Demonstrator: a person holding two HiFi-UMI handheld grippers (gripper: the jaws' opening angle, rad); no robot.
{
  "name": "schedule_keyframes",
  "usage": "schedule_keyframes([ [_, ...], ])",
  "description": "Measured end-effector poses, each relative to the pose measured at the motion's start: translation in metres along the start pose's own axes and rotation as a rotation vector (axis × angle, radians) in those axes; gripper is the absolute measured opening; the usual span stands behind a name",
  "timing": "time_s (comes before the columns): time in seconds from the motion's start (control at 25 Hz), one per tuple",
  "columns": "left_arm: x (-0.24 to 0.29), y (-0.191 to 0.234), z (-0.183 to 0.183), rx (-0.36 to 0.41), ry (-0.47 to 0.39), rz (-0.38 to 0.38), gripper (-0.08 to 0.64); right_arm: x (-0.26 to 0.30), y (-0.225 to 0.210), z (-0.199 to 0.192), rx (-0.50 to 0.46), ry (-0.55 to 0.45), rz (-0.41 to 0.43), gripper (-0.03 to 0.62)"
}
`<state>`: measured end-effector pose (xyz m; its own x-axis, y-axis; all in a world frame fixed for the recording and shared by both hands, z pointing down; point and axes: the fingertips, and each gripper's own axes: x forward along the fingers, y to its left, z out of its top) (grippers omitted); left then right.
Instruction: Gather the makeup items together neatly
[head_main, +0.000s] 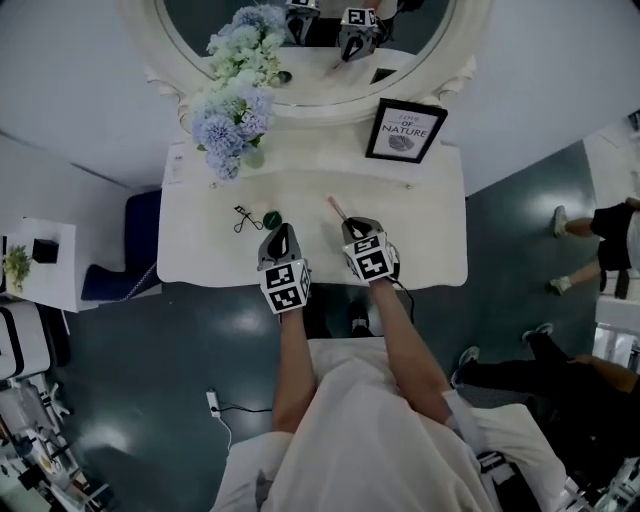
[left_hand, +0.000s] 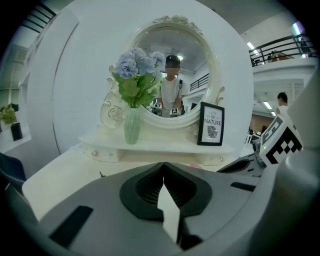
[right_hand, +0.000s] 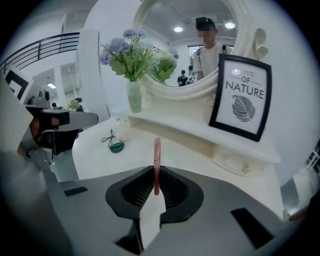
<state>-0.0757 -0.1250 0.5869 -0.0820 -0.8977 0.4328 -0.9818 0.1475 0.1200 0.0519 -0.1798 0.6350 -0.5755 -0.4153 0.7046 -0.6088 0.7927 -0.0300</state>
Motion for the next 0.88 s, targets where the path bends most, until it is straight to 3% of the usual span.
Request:
schedule_keyframes([
  [0.32, 0.021, -0.019, 0.013, 0.08, 0.005, -0.124, 0.015, -0.014, -0.025, -0.021, 0.179, 0.018, -0.141, 0.069],
  [0.56, 0.032, -0.003, 0.002, 0.088, 0.043, -0.145, 0.015, -0.013, -0.022, -0.025, 0.238, 0.031, -0.212, 0.069],
  [0.88, 0.043, 0.023, -0.013, 0.113, 0.071, -0.184, 0.015, 0.011, -0.016, -0.06, 0.349, 0.091, -0.304, 0.069],
])
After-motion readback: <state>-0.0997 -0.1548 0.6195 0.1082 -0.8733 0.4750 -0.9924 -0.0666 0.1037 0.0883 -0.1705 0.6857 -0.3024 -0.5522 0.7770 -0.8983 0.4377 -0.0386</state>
